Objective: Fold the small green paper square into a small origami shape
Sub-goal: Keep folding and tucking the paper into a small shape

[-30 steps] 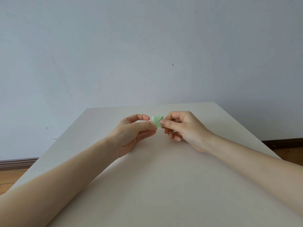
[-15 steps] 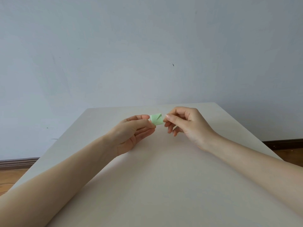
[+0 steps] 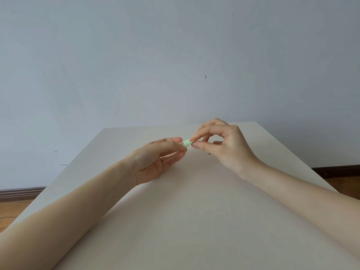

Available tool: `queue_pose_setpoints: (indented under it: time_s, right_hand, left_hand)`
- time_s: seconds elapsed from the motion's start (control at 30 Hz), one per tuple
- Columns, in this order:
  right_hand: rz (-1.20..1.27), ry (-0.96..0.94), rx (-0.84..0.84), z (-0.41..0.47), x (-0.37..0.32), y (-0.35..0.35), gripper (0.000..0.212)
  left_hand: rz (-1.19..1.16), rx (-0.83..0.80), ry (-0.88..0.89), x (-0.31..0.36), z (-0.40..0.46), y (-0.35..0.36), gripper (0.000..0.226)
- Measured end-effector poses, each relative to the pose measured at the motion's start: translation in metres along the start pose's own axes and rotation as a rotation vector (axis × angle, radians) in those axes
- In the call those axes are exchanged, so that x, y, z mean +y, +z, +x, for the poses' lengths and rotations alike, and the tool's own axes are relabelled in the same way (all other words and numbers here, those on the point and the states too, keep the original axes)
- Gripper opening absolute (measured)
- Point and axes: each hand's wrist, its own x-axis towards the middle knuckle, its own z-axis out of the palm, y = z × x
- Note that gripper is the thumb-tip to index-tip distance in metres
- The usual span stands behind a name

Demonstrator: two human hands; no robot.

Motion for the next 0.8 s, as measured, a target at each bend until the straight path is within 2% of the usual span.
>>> queue_pose_setpoints:
  time_s: [0.17, 0.3, 0.43, 0.6, 0.8]
  right_hand:
    - [-0.039, 0.037, -0.008, 0.000, 0.001, -0.001, 0.009]
    - [-0.042, 0.049, -0.010, 0.000, 0.001, -0.001, 0.006]
    - [-0.040, 0.050, -0.014, -0.001, 0.000, 0.000, 0.010]
    - [-0.032, 0.057, -0.019, -0.002, -0.002, 0.001, 0.014]
    - [0.082, 0.114, -0.015, -0.001, -0.004, 0.001, 0.013]
  left_hand:
    - [0.216, -0.011, 0.214, -0.003, -0.005, 0.004, 0.011]
    - [0.564, 0.134, 0.448, -0.005, -0.008, 0.009, 0.003]
    - [0.768, 0.212, 0.631, -0.009, -0.008, 0.008, 0.006]
    - [0.879, 0.272, 0.706, -0.013, -0.007, 0.007, 0.008]
    - [0.843, 0.193, 0.698, -0.013, -0.007, 0.011, 0.009]
